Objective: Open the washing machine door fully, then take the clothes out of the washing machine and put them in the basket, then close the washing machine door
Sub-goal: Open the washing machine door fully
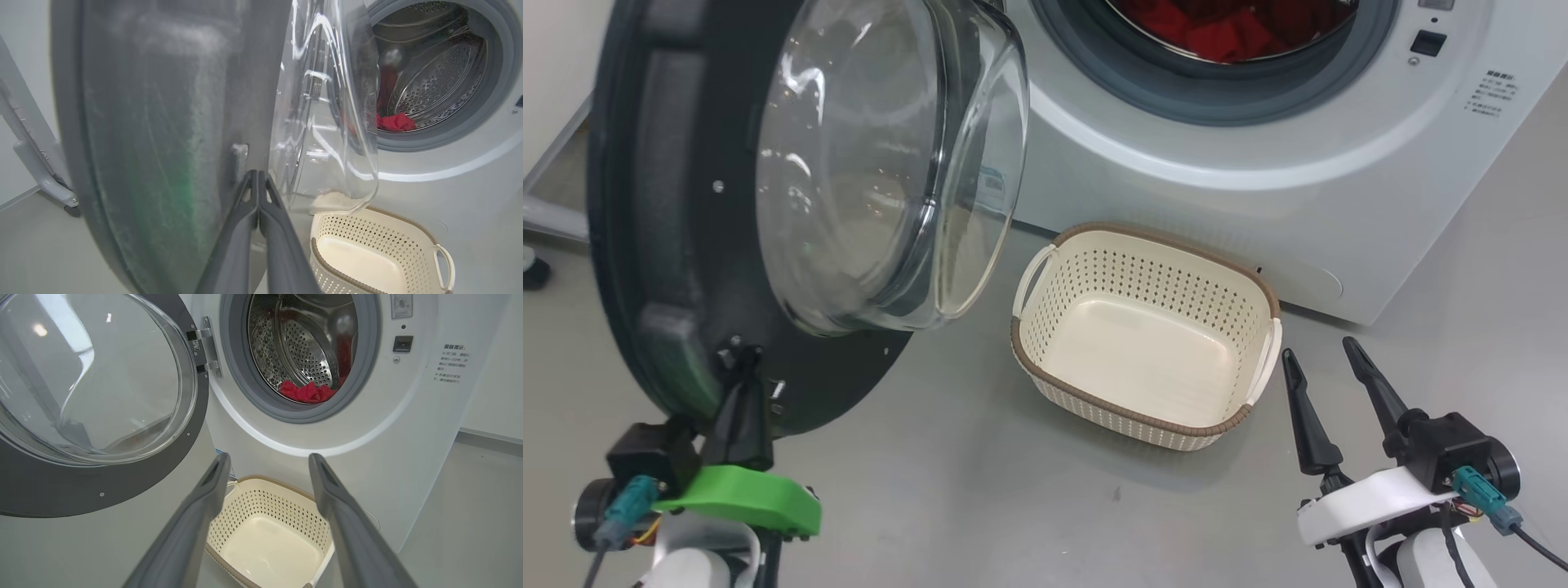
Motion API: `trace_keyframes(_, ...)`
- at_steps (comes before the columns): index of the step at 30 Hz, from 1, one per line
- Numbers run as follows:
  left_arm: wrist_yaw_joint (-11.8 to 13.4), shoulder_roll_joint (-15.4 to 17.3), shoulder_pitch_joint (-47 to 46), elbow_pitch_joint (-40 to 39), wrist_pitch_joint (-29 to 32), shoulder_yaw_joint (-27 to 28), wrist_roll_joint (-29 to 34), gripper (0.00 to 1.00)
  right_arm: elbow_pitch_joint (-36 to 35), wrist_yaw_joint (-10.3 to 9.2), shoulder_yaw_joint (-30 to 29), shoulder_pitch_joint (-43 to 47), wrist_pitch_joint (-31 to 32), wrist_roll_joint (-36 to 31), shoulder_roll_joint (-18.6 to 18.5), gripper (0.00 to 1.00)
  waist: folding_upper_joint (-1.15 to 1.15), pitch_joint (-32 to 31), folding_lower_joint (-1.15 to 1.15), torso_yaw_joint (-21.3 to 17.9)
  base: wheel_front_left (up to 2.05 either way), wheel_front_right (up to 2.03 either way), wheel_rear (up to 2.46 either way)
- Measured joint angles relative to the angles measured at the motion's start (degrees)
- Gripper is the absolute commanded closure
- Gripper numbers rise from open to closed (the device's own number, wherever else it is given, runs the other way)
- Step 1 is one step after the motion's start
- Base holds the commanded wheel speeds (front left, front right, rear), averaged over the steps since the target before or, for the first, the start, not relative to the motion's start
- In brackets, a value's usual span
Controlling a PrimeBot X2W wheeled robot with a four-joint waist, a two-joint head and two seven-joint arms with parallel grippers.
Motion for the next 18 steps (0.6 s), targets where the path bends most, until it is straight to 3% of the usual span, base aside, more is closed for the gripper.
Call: trace_keyframes(18, 0.56, 0.99, -6.88, 7.56, -3.61, 9.96, -3.47, 1.00, -0.65, 0.18, -0.30, -2.50, 0.00, -0.97, -1.24, 0.00, 0.00, 5.02, 0.00, -0.35, 0.00, 0.00, 0.00)
